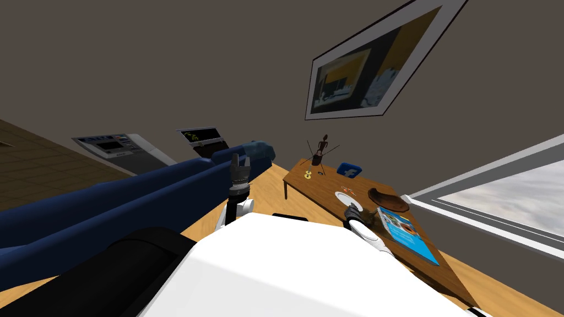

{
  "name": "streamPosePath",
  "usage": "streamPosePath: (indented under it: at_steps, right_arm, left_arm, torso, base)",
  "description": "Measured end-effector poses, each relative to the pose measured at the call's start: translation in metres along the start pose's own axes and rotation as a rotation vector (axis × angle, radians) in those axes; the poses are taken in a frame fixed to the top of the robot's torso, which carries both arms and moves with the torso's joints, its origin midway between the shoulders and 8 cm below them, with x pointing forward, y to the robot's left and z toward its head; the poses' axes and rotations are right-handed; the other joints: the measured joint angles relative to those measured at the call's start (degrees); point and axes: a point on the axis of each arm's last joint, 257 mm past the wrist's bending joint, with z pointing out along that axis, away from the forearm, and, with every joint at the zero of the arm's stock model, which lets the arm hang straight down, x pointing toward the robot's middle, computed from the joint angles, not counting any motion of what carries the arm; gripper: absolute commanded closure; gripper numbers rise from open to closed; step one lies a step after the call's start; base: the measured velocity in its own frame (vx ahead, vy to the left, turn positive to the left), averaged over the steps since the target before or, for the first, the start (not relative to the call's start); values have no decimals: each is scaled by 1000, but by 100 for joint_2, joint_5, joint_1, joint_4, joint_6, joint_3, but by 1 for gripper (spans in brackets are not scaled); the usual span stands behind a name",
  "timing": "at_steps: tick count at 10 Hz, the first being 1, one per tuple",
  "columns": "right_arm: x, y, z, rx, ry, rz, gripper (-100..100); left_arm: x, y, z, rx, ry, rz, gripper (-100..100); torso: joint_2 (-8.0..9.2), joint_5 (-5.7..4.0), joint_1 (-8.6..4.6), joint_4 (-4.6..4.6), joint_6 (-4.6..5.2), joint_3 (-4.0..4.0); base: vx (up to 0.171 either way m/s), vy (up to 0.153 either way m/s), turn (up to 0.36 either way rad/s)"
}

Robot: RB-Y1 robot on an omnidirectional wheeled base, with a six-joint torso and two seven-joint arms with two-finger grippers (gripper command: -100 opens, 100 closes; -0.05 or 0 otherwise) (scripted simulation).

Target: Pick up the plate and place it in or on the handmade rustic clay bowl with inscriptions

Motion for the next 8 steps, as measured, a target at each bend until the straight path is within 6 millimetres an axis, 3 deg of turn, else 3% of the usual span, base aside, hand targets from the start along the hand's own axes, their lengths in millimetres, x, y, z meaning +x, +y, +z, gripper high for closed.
streamPosePath:
  at_steps: [1,2,4,5,8]
  right_arm:
    - [1,0,0,0,1,-4,0]
    - [0,0,0,0,1,-3,-100]
    - [-9,10,-2,0,10,7,-100]
    - [-9,10,-3,2,12,6,100]
    - [-9,10,-3,1,12,4,100]
  left_arm:
    - [0,0,0,0,0,0,0]
    - [0,0,0,0,0,0,0]
    - [0,0,0,0,0,0,0]
    - [0,0,0,0,0,0,0]
    - [0,0,0,0,0,0,0]
  torso:
    - [12,1,8,2,1,6]
    - [21,3,15,4,1,12]
    - [16,-6,-28,4,0,10]
    - [19,-4,-11,3,2,10]
    - [29,3,18,8,3,18]
  base:
    - [6,-5,0]
    - [-1,-63,82]
    - [32,-107,60]
    - [3,-12,-1]
    - [0,0,0]
